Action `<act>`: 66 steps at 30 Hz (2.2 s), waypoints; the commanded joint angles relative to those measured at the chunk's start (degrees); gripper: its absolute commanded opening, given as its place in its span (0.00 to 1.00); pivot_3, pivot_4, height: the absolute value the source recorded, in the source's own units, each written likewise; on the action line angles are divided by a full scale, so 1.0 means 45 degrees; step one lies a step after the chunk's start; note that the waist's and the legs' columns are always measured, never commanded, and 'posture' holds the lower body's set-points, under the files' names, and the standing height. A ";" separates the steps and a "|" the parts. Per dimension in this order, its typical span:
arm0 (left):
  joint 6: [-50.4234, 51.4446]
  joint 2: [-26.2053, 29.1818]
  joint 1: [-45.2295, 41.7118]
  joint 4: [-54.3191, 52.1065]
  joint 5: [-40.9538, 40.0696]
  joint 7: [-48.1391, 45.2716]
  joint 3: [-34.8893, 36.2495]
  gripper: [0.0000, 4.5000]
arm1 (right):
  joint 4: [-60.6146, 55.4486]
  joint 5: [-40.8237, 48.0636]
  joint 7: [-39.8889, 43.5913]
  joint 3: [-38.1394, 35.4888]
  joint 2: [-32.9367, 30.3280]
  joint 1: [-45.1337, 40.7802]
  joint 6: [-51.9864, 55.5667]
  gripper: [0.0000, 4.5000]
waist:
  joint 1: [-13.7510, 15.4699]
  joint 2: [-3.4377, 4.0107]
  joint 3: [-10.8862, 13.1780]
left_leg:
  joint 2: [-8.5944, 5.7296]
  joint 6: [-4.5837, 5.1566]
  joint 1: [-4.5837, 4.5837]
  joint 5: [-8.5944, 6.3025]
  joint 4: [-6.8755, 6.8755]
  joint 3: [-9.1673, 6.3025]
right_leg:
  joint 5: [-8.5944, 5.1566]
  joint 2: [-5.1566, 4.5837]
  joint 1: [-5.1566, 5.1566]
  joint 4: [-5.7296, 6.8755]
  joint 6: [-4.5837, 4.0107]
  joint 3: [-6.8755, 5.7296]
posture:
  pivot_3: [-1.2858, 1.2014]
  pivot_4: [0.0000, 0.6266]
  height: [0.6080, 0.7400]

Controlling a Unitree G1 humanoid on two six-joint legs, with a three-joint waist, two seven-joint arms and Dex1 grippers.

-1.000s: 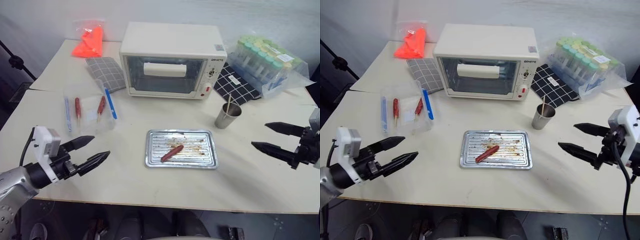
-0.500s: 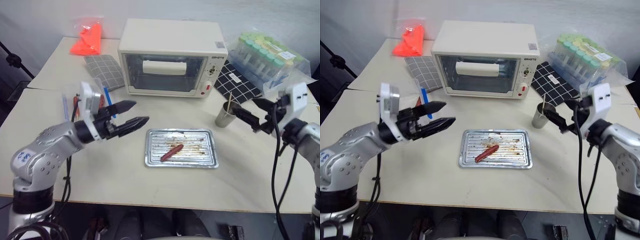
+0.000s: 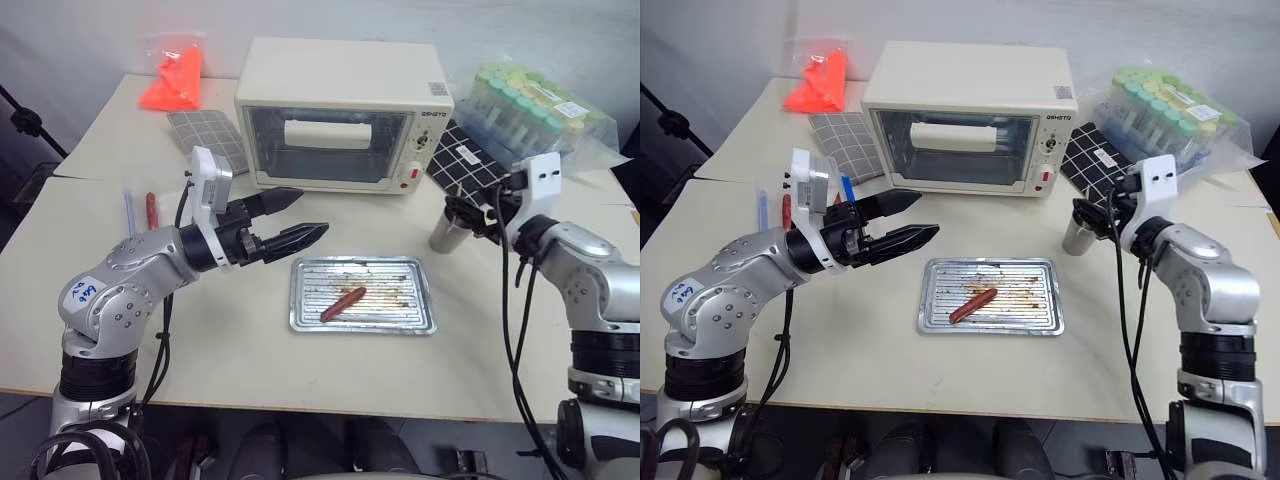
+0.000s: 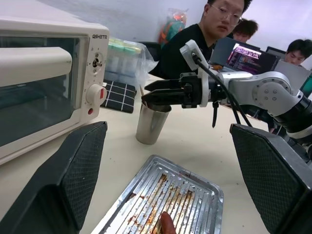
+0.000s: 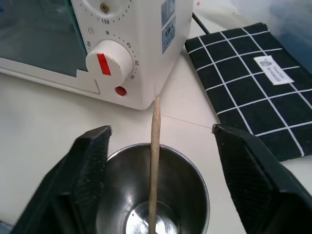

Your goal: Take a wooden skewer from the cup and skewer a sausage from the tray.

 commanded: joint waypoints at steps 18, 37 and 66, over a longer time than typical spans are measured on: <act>-0.0347 -0.0246 -0.0277 -0.0188 0.0460 0.0002 0.0081 0.95 | 0.0297 -0.0237 -0.0104 -0.0459 0.0337 -0.0716 -0.0424 0.30 | -0.0015 0.0000 0.0000 | 0.0000 0.0000 0.0000 0.0000 0.0002 0.0000 | 0.0000 -0.0001 0.0000 0.0003 0.0000 -0.0001 | 0.52 0.24 1.00; -0.0564 -0.0460 -0.0671 0.0259 0.0686 -0.0286 -0.0080 0.95 | -0.0727 -0.0005 -0.0330 -0.0896 0.0041 -0.0661 0.0030 0.01 | 0.0007 0.0000 0.0000 | 0.0000 0.0000 -0.0001 0.0000 0.0002 0.0000 | 0.0000 -0.0002 0.0000 0.0003 0.0001 -0.0002 | 0.52 0.24 1.00; -0.3517 -0.3266 -0.1787 0.1878 0.2839 -0.0536 -0.1552 0.95 | -0.6193 1.4467 -1.5697 -0.8625 0.9218 -0.4386 0.8450 0.01 | -0.0274 0.0071 0.0001 | -0.0064 0.0003 -0.0361 0.0081 0.0046 -0.0016 | 0.0003 -0.0065 -0.0424 0.0282 0.0002 -0.0007 | 0.52 0.24 1.00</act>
